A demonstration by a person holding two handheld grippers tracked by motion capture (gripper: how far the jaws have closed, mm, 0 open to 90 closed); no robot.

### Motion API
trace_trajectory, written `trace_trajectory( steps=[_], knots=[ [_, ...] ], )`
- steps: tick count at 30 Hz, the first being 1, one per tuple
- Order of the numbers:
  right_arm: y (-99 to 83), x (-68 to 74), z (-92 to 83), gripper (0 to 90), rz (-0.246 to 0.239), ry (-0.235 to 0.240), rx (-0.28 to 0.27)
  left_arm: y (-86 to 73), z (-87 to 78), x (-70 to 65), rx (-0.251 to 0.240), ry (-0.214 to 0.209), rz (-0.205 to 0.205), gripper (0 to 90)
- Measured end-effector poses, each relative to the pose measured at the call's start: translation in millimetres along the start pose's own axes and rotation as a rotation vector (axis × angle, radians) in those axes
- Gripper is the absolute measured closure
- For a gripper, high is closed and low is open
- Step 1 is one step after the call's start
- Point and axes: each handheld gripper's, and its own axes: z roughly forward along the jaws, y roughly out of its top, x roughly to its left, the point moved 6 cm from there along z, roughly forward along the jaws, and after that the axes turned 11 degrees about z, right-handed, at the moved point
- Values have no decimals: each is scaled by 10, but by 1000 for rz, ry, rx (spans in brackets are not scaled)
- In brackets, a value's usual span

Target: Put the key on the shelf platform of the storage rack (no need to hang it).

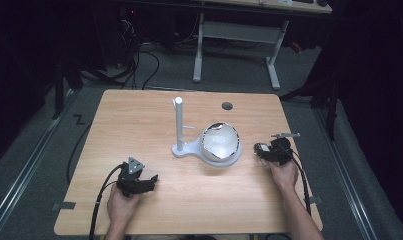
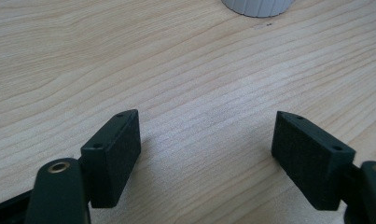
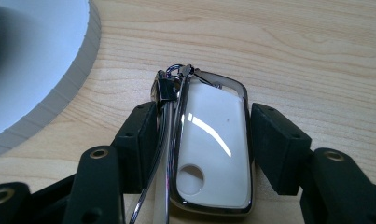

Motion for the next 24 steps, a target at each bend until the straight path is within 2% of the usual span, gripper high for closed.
trace_trajectory(
  steps=[6,24],
  knots=[
    [-3,19,-1,445,3,18,1,0,0,0,0,0,0,243],
    [17,107,-66,451,-46,11,-43,0,0,0,0,0,0,242]
  ],
)
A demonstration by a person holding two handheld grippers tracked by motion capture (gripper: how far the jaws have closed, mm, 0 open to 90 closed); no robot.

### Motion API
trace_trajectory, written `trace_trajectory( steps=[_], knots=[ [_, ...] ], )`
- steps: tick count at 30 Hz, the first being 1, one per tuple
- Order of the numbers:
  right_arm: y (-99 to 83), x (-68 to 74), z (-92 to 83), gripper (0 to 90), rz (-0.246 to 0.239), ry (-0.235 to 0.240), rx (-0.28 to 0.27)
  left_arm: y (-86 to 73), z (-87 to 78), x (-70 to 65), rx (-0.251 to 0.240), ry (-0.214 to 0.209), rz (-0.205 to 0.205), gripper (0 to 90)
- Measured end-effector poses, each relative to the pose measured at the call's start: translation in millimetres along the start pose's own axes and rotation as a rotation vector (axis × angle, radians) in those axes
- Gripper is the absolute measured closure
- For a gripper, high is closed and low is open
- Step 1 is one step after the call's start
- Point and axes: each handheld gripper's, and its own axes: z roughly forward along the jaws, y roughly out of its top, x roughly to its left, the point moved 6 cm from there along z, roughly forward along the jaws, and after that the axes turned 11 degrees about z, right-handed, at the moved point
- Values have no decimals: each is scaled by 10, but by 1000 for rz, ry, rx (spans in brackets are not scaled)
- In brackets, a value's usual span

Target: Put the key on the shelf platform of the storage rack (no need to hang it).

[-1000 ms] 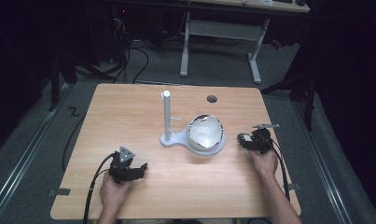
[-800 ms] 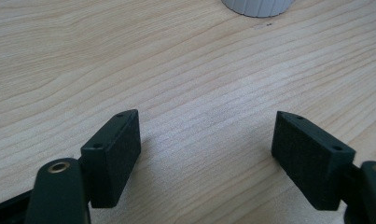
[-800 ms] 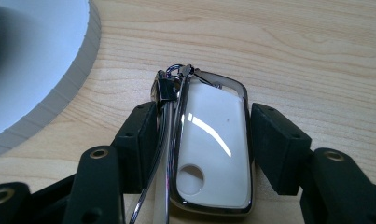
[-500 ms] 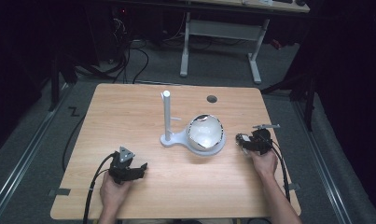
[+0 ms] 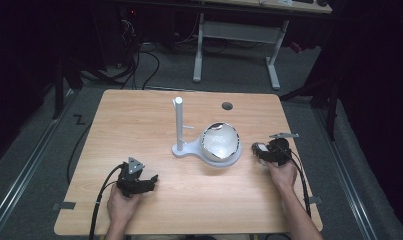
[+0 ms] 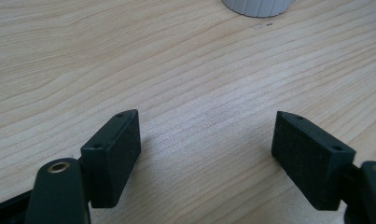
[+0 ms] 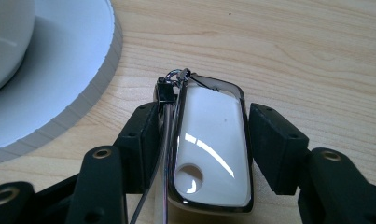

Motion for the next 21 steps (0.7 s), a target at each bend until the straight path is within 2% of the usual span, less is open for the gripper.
trace_trajectory(
  steps=[21],
  knots=[
    [45,92,-238,467,-46,23,-53,0,0,0,1,1,1,241]
  ],
)
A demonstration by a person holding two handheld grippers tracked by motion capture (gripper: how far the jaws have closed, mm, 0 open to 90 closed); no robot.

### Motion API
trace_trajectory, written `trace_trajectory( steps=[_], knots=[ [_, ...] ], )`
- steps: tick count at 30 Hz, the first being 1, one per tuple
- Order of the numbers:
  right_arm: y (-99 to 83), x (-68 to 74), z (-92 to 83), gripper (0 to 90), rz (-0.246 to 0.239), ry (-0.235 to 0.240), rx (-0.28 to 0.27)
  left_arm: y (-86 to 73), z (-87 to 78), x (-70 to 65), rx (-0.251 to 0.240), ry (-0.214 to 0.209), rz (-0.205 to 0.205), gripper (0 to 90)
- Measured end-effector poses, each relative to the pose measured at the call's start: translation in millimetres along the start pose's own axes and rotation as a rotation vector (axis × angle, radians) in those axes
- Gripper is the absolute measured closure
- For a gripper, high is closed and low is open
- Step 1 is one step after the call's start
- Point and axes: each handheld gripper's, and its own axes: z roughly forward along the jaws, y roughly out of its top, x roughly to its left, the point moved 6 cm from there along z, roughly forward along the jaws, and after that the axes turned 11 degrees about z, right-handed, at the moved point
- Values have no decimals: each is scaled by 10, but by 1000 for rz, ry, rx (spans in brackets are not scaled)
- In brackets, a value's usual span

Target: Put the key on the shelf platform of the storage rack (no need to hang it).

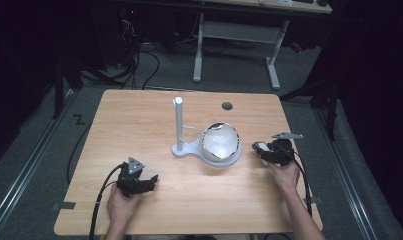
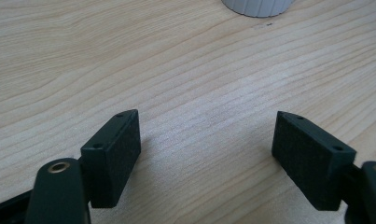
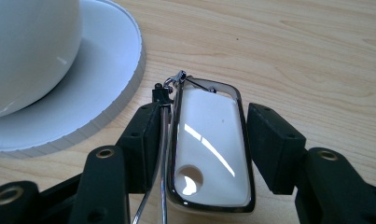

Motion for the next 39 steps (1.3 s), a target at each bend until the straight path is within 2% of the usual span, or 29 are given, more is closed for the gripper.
trace_trajectory(
  steps=[9,15,26,31,39],
  knots=[
    [17,65,-182,467,-20,13,-32,0,0,0,0,0,0,241],
    [16,136,-346,467,-34,39,-53,0,0,0,0,0,0,241],
    [-156,245,-622,467,-38,81,-71,0,0,0,0,0,0,241],
    [-224,335,-745,467,-45,111,-81,0,0,0,0,0,0,241],
    [-319,572,-899,467,-84,162,-93,0,0,0,1,1,1,240]
  ],
)
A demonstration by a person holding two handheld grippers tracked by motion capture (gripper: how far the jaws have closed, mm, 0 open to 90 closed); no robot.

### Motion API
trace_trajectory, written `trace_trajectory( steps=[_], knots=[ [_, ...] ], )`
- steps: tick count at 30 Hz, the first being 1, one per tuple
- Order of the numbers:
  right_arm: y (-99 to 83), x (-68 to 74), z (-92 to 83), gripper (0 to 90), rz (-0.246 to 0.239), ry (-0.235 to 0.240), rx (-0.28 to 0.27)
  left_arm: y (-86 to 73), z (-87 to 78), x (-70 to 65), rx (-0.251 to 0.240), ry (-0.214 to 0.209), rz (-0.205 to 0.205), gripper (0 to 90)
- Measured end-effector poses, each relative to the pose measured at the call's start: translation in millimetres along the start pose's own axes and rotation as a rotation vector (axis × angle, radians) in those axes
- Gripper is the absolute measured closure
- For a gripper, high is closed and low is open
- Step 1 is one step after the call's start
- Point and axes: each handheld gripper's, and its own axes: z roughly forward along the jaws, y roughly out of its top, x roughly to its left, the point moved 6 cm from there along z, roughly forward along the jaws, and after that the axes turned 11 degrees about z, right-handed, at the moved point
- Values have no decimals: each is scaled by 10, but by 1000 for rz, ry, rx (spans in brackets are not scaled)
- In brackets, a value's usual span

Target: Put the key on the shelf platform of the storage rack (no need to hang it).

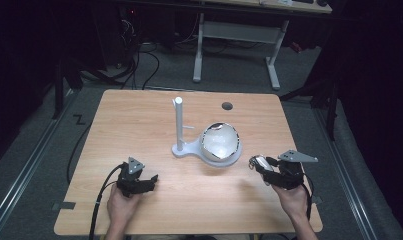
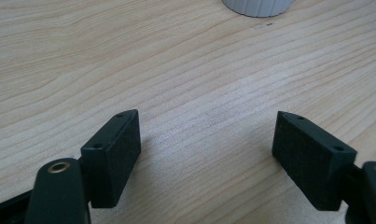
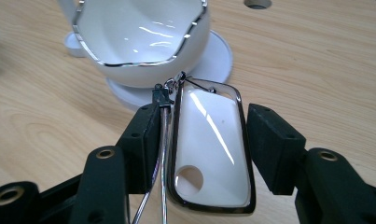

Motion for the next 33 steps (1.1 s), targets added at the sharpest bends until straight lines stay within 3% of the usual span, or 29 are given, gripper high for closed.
trace_trajectory(
  steps=[6,16,33],
  knots=[
    [15,186,-37,467,-21,39,-4,0,0,0,0,0,0,240],
    [171,372,28,467,-48,96,-7,0,0,0,0,0,1,240],
    [537,525,283,467,-76,129,-11,0,0,0,0,0,-1,240]
  ],
)
